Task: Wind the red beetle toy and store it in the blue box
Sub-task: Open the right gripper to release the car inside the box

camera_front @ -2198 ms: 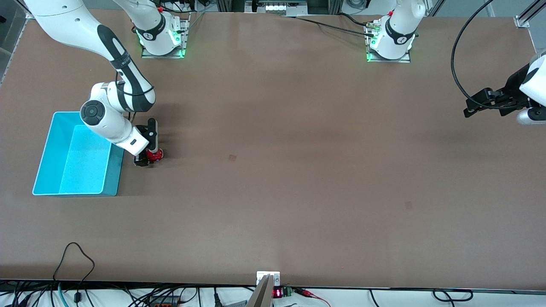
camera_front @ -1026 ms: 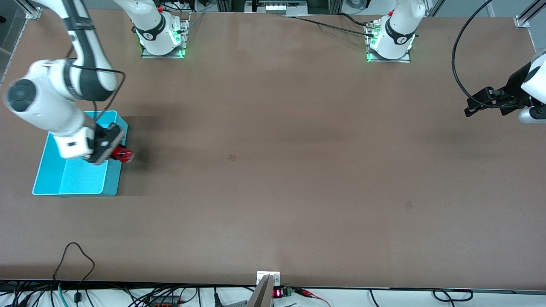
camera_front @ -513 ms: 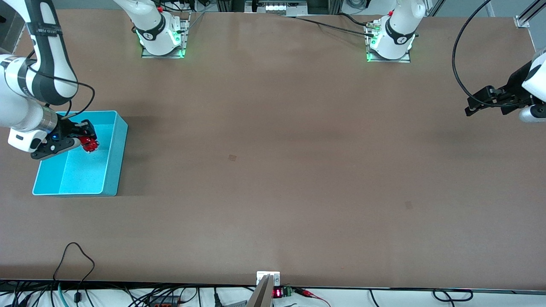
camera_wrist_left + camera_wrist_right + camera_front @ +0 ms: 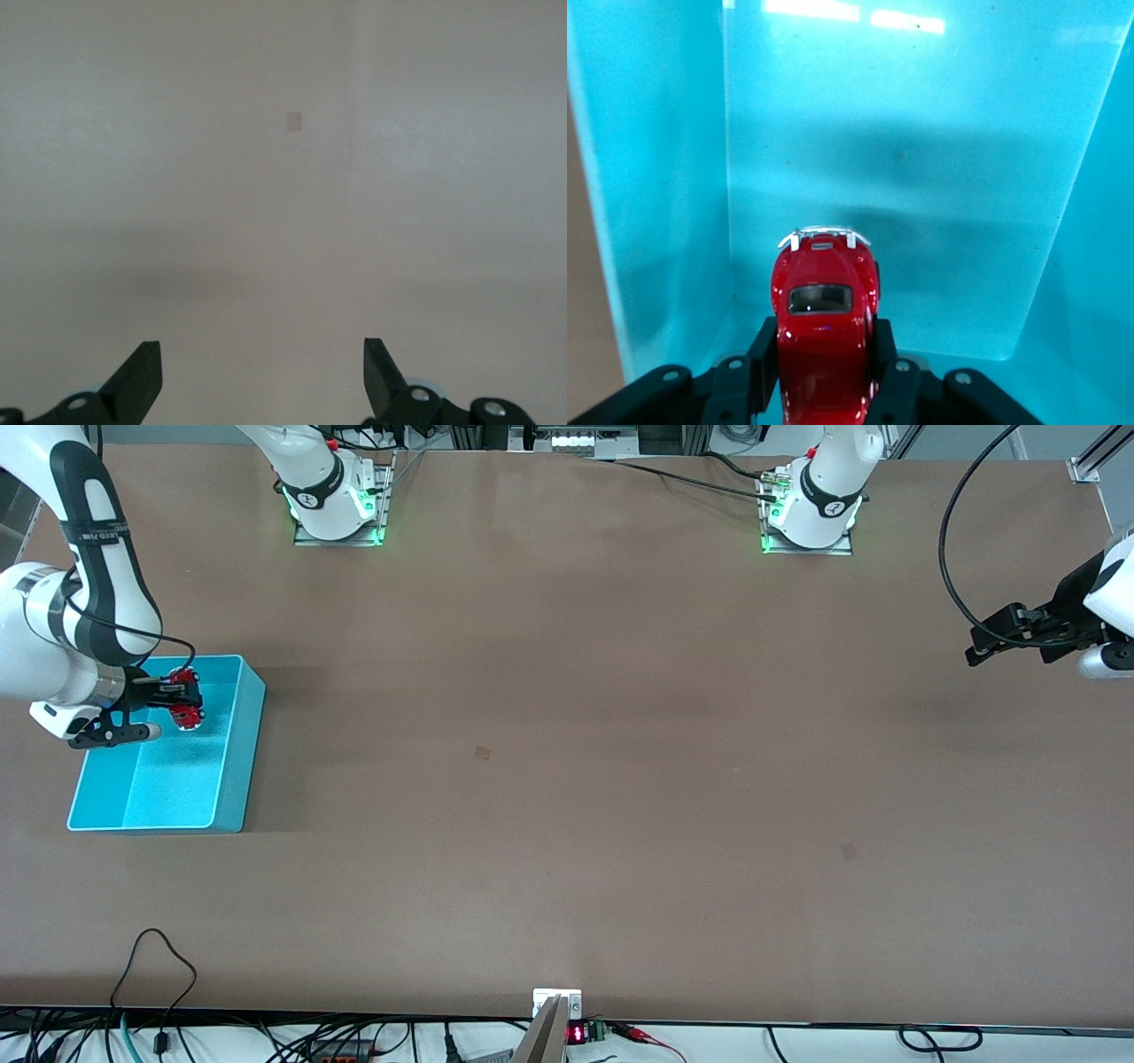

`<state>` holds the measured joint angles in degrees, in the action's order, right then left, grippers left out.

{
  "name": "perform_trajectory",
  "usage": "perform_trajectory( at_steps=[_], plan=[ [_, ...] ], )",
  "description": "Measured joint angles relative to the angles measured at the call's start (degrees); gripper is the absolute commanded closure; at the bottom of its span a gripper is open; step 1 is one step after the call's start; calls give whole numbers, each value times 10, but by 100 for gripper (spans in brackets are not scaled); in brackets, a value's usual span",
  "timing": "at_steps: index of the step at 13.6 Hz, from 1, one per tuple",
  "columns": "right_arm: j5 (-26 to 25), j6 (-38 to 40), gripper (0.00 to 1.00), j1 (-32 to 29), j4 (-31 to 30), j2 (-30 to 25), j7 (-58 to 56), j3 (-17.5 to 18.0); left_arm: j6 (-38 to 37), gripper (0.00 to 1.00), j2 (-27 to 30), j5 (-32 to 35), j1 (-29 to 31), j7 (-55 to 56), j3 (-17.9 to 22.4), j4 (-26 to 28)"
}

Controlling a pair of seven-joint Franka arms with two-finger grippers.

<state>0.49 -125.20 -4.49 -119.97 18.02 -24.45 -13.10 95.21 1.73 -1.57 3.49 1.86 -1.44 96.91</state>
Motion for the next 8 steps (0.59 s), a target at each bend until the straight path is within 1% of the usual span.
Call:
perform_trajectory(
  at_steps=[3, 4, 6, 7, 8],
  plan=[
    [0, -21, 100, 0, 0, 14, 19, -4, 0, 0, 0, 0, 0, 0, 0, 0],
    [0, -24, 98, 0, 0, 18, 25, -5, 0, 0, 0, 0, 0, 0, 0, 0],
    [0, -26, 91, 0, 0, 26, 37, -6, 0, 0, 0, 0, 0, 0, 0, 0],
    [0, -29, 84, 0, 0, 30, 40, -6, 0, 0, 0, 0, 0, 0, 0, 0],
    [0, -33, 61, 0, 0, 33, 41, -7, 0, 0, 0, 0, 0, 0, 0, 0]
  ],
)
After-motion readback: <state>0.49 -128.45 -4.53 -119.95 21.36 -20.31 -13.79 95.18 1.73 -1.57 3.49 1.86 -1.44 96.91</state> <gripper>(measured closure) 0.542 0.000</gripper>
